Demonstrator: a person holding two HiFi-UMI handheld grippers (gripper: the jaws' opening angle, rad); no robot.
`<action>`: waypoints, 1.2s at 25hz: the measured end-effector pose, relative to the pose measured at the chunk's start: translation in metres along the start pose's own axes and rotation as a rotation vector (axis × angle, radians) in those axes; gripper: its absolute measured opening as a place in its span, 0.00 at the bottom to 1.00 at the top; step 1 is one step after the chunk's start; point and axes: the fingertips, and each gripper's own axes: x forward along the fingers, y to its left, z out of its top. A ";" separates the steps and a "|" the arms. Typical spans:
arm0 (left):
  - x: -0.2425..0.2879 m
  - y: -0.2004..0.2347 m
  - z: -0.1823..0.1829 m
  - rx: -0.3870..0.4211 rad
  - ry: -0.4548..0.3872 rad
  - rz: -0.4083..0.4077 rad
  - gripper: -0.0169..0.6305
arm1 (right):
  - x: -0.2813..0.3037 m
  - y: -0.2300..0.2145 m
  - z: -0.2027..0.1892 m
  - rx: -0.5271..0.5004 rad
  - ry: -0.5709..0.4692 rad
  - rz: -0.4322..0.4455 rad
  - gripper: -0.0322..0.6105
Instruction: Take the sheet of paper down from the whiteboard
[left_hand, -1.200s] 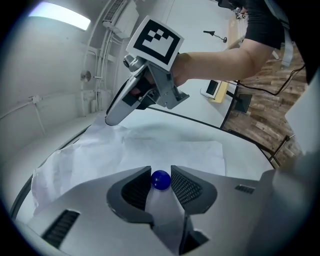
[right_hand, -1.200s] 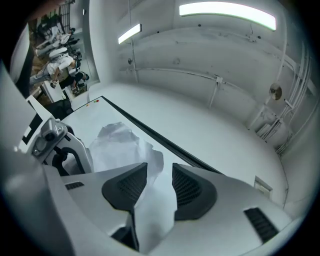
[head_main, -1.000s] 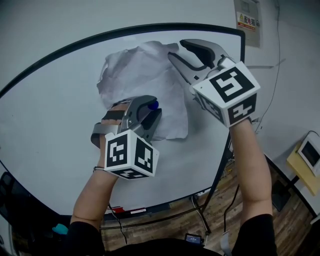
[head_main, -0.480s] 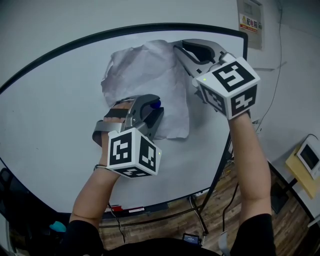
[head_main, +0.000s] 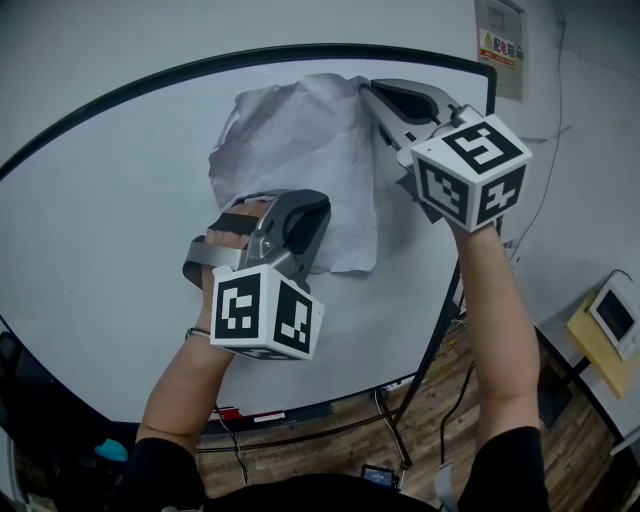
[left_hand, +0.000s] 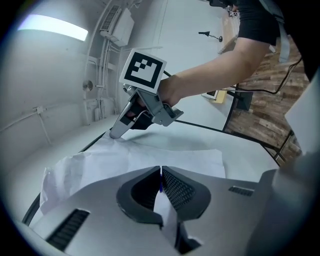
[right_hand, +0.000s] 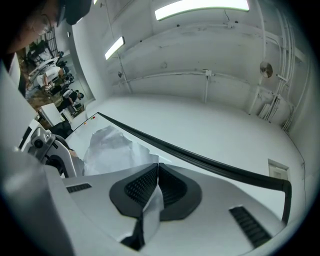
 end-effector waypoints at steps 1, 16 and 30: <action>0.001 -0.001 0.001 0.003 -0.004 -0.004 0.06 | 0.000 0.000 0.000 0.002 0.001 0.000 0.09; -0.001 0.001 0.009 0.005 -0.025 0.020 0.06 | -0.002 0.003 0.004 -0.020 0.000 -0.001 0.09; -0.038 0.041 0.048 0.000 -0.142 0.079 0.06 | 0.005 0.005 -0.022 -0.029 0.106 -0.002 0.08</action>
